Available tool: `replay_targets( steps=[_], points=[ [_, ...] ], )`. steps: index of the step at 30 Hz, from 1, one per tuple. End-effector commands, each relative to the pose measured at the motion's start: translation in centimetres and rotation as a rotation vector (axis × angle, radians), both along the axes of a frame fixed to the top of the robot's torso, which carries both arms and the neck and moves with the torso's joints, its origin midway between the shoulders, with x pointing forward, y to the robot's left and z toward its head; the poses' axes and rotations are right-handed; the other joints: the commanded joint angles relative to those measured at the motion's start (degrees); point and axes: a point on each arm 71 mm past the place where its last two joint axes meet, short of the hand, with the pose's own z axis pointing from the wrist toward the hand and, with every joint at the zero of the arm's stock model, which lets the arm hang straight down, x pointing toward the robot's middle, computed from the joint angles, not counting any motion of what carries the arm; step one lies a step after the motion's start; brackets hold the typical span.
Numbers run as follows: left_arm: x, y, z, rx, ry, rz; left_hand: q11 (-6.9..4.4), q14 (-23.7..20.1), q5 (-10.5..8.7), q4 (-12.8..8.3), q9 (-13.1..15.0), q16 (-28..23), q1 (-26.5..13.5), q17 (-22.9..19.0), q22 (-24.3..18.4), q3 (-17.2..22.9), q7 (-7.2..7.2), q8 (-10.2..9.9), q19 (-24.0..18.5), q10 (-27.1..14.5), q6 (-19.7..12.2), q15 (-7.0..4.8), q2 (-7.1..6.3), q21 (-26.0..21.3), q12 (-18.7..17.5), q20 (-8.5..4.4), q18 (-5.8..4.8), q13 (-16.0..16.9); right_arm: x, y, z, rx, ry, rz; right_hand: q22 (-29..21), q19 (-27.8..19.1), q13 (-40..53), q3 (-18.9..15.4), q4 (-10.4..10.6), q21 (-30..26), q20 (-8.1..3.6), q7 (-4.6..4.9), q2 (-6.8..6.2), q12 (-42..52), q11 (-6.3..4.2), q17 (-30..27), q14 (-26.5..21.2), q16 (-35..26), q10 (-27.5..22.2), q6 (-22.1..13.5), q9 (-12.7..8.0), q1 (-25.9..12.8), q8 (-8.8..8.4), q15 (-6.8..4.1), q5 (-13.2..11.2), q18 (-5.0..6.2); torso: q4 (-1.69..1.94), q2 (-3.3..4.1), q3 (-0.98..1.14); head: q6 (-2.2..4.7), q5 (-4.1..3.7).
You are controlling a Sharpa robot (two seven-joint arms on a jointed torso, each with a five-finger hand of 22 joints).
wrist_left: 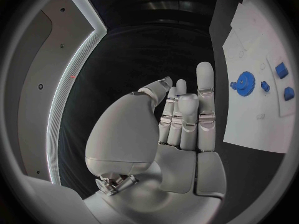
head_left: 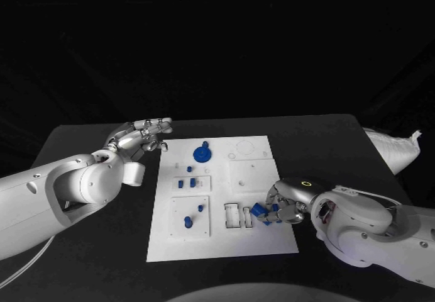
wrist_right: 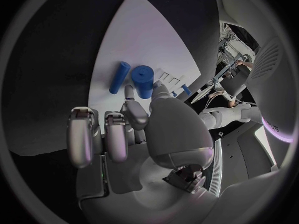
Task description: Assemble the parts on the task board
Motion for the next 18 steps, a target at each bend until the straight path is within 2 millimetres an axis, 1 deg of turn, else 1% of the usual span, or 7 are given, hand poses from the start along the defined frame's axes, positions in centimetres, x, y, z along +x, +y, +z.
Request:
replay_targets(
  steps=[1, 7, 10, 13, 14, 15, 18],
  points=[
    [-0.05, -0.16, 0.12, -0.011, -0.006, -0.010, -0.10, -0.4, 0.07, -0.1, 0.1, 0.1, -0.2, -0.1, -0.1, -0.3, 0.04, 0.2, -0.1, -0.4, -0.4, -0.14, 0.11, -0.4, 0.2, 0.16, 1.03, 0.1, -0.01, 0.15, -0.38, -0.035, 0.009, 0.015, 1.2, 1.9, 34.6, 0.0, -0.1, 0.3, 0.00, -0.26, 0.39, 21.1, -0.23, 13.3, 5.6, 0.3, 6.3, -0.3, 0.2, -0.3, 0.26, 0.00, -0.4, -0.69, 0.00, 0.00, -0.01, -0.06, 0.16],
    [-0.07, -0.16, 0.13, -0.012, -0.006, -0.012, -0.10, -0.4, 0.07, -0.1, 0.1, 0.1, -0.2, -0.1, -0.1, -0.3, 0.04, 0.2, -0.1, -0.4, -0.4, -0.14, 0.11, -0.4, 0.2, 0.16, 1.03, 0.1, 0.13, 0.37, -0.91, -0.044, 0.015, 0.018, 1.2, 1.9, 34.5, 0.4, -0.3, 0.3, -0.02, -0.29, 1.52, 21.0, -0.25, 13.3, 5.6, 0.3, 6.3, -0.5, 0.8, 0.4, 0.61, -0.02, -0.3, -0.69, -0.05, -0.03, -0.02, 0.00, 0.18],
    [-0.08, -0.18, 0.13, -0.013, -0.006, -0.013, -0.10, -0.4, 0.07, -0.1, 0.1, 0.1, -0.2, -0.1, -0.1, -0.3, 0.04, 0.2, -0.1, -0.4, -0.4, -0.14, 0.11, -0.4, 0.2, 0.16, 1.03, 0.1, 0.27, 0.45, -1.16, -0.047, 0.016, 0.017, 1.3, 1.9, 34.5, 1.3, -1.0, 0.4, -0.05, -0.34, 2.97, 21.0, -0.30, 13.3, 5.6, 0.3, 6.3, -0.5, 1.4, 2.2, 1.00, -0.07, 0.4, -0.70, 0.03, -0.06, -0.04, -0.08, 0.14],
    [-0.08, -0.19, 0.13, -0.013, -0.006, -0.014, -0.10, -0.4, 0.07, -0.1, 0.1, 0.1, -0.2, -0.1, -0.1, -0.3, 0.04, 0.2, -0.1, -0.4, -0.4, -0.14, 0.11, -0.4, 0.2, 0.16, 1.03, 0.1, 0.34, 0.51, -1.26, -0.041, 0.015, 0.013, 1.4, 1.9, 34.5, 1.9, -1.8, 0.4, -0.07, -0.39, 3.81, 21.0, -0.35, 13.4, 5.6, 0.4, 6.3, -0.4, 1.9, 3.7, 1.37, -0.10, 1.0, -0.73, 0.09, -0.07, -0.02, -0.11, 0.10],
    [-0.08, -0.19, 0.13, -0.013, -0.006, -0.014, -0.10, -0.4, 0.07, -0.1, 0.1, 0.1, -0.2, -0.1, -0.1, -0.3, 0.04, 0.2, -0.1, -0.4, -0.4, -0.14, 0.11, -0.4, 0.2, 0.16, 1.03, 0.1, 0.34, 0.53, -1.25, -0.035, 0.013, 0.011, 1.5, 1.9, 34.4, 2.1, -1.8, 0.4, -0.08, -0.47, 4.06, 20.9, -0.40, 13.4, 5.6, 0.4, 6.2, -0.2, 2.1, 3.9, 1.55, -0.12, 1.0, -0.73, 0.13, -0.09, -0.02, -0.08, 0.03],
    [-0.08, -0.20, 0.12, -0.013, -0.006, -0.015, -0.11, -0.4, 0.09, -0.1, 0.1, 0.1, -0.2, -0.1, -0.1, -0.3, 0.03, 0.2, -0.1, -0.5, -0.4, -0.15, 0.14, -0.4, 0.3, 0.16, 1.04, 0.1, 0.35, 0.57, -1.20, -0.024, 0.009, 0.008, 1.5, 1.9, 34.4, 2.2, -1.8, 0.5, -0.11, -0.62, 4.39, 20.9, -0.51, 13.5, 5.7, 0.4, 6.2, 0.2, 2.4, 4.1, 1.83, -0.18, 1.2, -0.74, 0.10, -0.12, -0.03, -0.08, 0.04],
    [-0.08, -0.20, 0.12, -0.014, -0.005, -0.016, -0.11, -0.4, 0.09, -0.1, 0.1, 0.1, -0.2, -0.1, -0.1, -0.3, 0.03, 0.2, -0.1, -0.5, -0.4, -0.15, 0.14, -0.4, 0.3, 0.16, 1.04, 0.1, 0.33, 0.73, -0.92, 0.021, -0.012, -0.002, 1.7, 2.0, 34.2, 2.9, -2.2, 0.5, -0.36, -1.31, 5.19, 20.7, -1.06, 13.7, 5.7, 0.5, 6.1, 1.5, 3.2, 5.0, 2.66, -0.58, 2.1, -0.76, 0.05, -0.11, -0.03, -0.19, 0.30]
  ],
)
